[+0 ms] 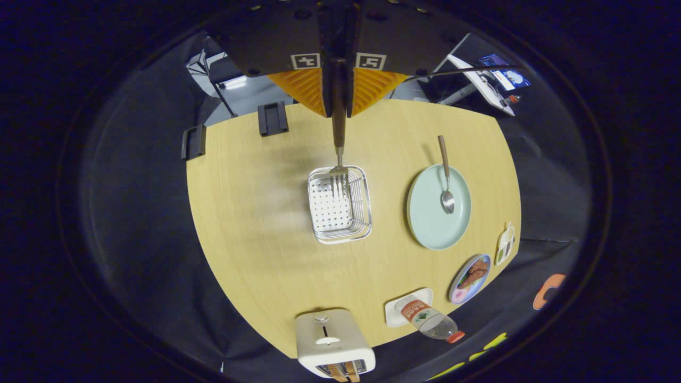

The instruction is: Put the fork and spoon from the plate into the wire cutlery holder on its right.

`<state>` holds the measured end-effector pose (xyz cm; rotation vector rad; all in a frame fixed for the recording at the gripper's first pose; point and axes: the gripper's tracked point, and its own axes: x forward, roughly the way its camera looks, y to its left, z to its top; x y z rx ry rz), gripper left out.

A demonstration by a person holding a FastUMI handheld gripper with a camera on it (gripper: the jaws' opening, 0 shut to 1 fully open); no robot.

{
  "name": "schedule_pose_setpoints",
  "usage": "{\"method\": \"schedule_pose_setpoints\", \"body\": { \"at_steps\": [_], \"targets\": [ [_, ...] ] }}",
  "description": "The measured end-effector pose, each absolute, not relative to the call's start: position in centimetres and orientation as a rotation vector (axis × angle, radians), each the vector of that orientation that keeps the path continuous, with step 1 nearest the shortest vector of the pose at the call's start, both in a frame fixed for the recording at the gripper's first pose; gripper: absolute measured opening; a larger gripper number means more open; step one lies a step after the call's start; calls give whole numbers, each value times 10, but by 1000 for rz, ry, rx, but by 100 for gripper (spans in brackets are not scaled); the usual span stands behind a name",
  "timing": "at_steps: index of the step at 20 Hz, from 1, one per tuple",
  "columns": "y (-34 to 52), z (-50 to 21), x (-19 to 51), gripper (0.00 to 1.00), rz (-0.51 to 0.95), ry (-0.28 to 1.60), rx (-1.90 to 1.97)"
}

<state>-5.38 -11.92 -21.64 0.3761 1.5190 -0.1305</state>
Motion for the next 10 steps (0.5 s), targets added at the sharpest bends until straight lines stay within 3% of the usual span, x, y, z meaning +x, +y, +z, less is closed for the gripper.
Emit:
{"method": "schedule_pose_setpoints", "body": {
  "at_steps": [10],
  "targets": [
    [-123, -217, -10, 9, -201, 1379, 492]
  ]
}}
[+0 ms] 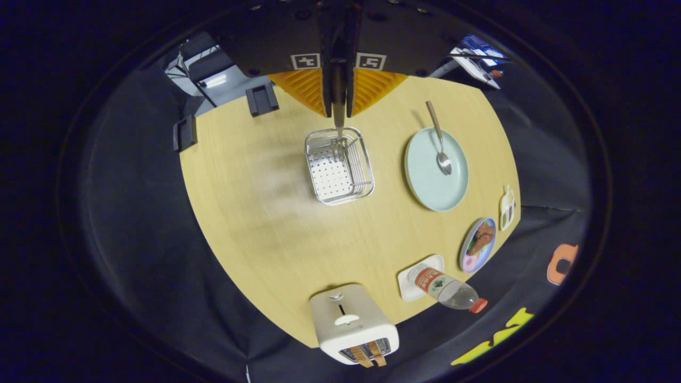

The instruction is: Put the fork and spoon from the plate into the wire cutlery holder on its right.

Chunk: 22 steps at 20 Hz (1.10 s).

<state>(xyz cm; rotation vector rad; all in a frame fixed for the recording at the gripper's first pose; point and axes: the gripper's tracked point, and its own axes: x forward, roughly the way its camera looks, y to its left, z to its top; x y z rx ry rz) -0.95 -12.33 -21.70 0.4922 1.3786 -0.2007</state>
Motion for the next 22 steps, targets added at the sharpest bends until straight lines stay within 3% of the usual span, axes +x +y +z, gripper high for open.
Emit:
{"method": "schedule_pose_setpoints", "body": {
  "at_steps": [2, 3, 7, 10, 15, 22],
  "targets": [
    [-124, -213, -3, 15, -206, 1342, 499],
    [-123, -212, -3, 33, -202, 1327, 495],
    [-121, -200, 9, 78, -177, 1229, 470],
    [-113, -181, 22, 87, -147, 1109, 423],
    [-63, -133, 46, 92, 1, 804, 261],
    [42, -167, 28, 92, 99, 818, 152]
  ]
}}
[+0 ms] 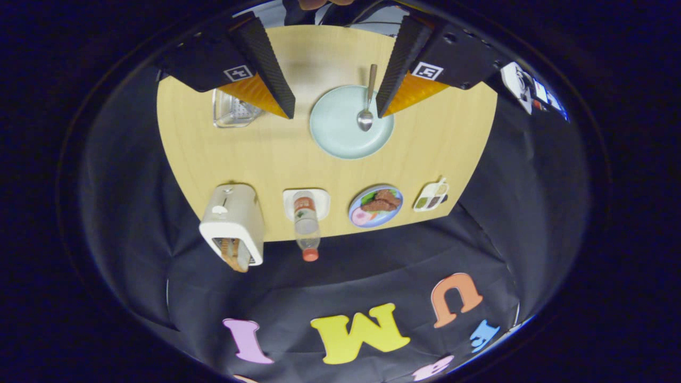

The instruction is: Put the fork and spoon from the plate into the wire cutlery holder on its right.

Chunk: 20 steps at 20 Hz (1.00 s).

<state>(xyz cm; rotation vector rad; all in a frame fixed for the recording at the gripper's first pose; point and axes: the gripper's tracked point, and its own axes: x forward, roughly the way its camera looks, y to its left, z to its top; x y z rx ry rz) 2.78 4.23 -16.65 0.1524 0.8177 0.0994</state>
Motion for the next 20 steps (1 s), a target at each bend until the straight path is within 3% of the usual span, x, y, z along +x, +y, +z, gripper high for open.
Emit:
{"method": "schedule_pose_setpoints", "body": {
  "at_steps": [12, 17, 18, 20],
  "targets": [
    [122, -311, 14, 92, 77, 1065, 49],
    [127, -344, 18, 67, 58, 1124, -6],
    [127, -349, 19, 68, 56, 1133, -16],
    [126, -351, 21, 52, 48, 1144, -25]
  ]
}}
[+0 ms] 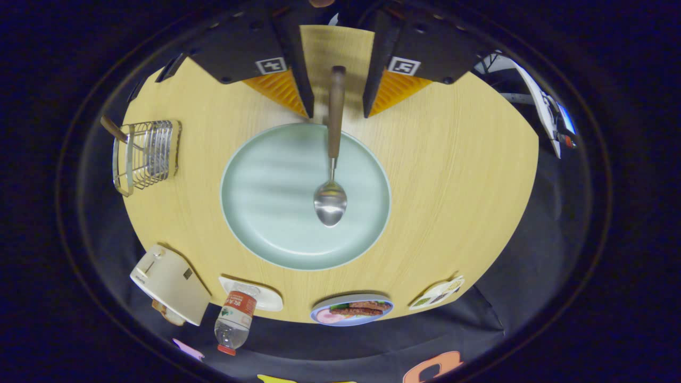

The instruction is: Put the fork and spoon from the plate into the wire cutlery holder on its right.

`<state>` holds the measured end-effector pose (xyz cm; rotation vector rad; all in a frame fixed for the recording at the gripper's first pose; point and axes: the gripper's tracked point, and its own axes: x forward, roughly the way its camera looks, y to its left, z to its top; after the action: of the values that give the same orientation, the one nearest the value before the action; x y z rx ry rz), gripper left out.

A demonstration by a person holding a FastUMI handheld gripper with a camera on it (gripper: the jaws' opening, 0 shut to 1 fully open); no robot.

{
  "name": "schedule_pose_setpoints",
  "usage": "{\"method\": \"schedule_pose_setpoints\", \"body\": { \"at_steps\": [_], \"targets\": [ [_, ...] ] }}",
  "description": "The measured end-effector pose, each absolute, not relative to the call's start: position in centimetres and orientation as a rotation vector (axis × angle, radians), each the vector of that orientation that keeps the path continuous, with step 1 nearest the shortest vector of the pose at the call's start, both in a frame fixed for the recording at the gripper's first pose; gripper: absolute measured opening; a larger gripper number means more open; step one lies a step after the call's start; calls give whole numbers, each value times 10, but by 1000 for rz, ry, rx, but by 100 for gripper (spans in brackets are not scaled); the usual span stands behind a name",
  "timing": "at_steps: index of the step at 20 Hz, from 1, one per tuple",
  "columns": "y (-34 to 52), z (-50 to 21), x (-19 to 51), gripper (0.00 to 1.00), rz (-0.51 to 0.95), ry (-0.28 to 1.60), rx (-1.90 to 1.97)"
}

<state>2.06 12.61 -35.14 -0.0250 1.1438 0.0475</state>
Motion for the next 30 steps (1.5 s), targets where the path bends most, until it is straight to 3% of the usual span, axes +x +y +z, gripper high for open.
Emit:
{"method": "schedule_pose_setpoints", "body": {
  "at_steps": [3, 4, 8, 15, 21, 30],
  "targets": [
    [124, -357, 23, 29, 25, 1171, -15],
    [123, -358, 23, 14, 19, 1184, -8],
    [117, -341, 24, 1, 15, 1193, 25],
    [74, -260, 18, 1, 47, 1136, 102],
    [-32, -180, 0, 1, -62, 1100, 105],
    [-106, -180, -42, 0, -126, 1211, 223]
  ]
}}
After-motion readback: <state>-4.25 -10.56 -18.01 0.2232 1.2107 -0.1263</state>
